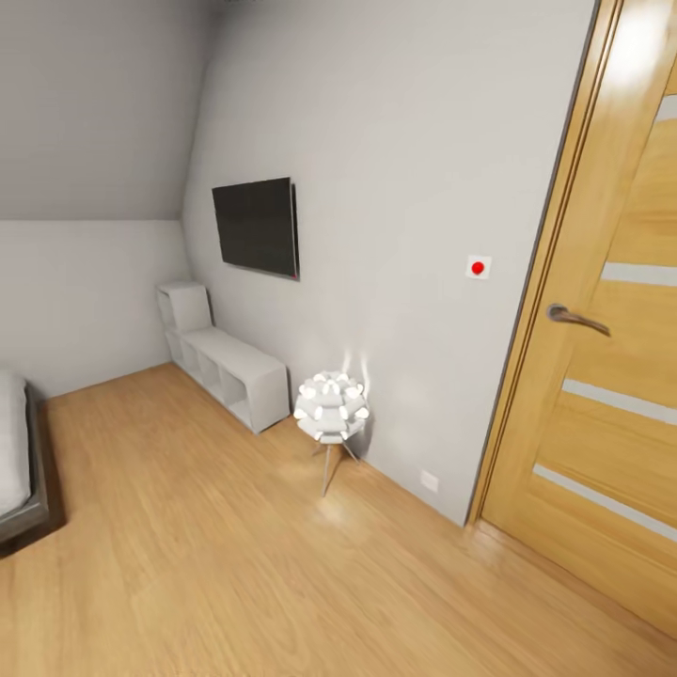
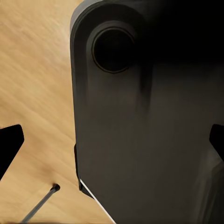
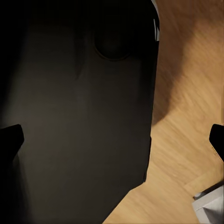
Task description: Attach the digital camera to the camera tripod in the bedroom.
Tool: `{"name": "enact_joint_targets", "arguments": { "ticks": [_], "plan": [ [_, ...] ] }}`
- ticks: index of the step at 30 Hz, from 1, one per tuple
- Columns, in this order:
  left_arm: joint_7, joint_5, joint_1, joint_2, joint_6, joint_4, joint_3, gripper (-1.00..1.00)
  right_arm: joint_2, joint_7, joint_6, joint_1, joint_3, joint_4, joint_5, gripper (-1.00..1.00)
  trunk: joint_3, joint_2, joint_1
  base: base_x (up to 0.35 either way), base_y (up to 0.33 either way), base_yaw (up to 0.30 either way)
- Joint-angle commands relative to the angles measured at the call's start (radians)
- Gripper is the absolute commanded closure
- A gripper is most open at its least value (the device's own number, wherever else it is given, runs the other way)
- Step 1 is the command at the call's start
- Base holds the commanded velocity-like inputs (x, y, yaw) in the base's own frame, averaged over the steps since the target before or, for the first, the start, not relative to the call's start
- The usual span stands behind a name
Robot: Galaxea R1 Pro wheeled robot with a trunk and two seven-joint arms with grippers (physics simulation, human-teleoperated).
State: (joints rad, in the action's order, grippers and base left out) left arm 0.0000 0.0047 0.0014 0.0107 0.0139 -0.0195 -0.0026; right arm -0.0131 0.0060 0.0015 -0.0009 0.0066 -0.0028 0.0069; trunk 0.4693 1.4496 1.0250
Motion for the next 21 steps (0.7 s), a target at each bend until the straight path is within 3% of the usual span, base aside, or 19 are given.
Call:
{"name": "enact_joint_targets", "arguments": {
  "ticks": [1,21],
  "plan": [
    [0.000,0.000,0.000,0.000,0.001,-0.001,0.000,-1.00,0.000,0.001,0.000,0.000,0.000,0.000,0.001,-1.00,0.001,0.000,0.000,0.000,0.000,0.269],
    [0.000,0.000,0.000,0.000,0.006,-0.001,0.000,-1.00,0.005,0.000,-0.051,0.000,-0.003,0.001,-0.004,-1.00,0.001,0.000,0.000,0.000,0.000,0.270]
  ]
}}
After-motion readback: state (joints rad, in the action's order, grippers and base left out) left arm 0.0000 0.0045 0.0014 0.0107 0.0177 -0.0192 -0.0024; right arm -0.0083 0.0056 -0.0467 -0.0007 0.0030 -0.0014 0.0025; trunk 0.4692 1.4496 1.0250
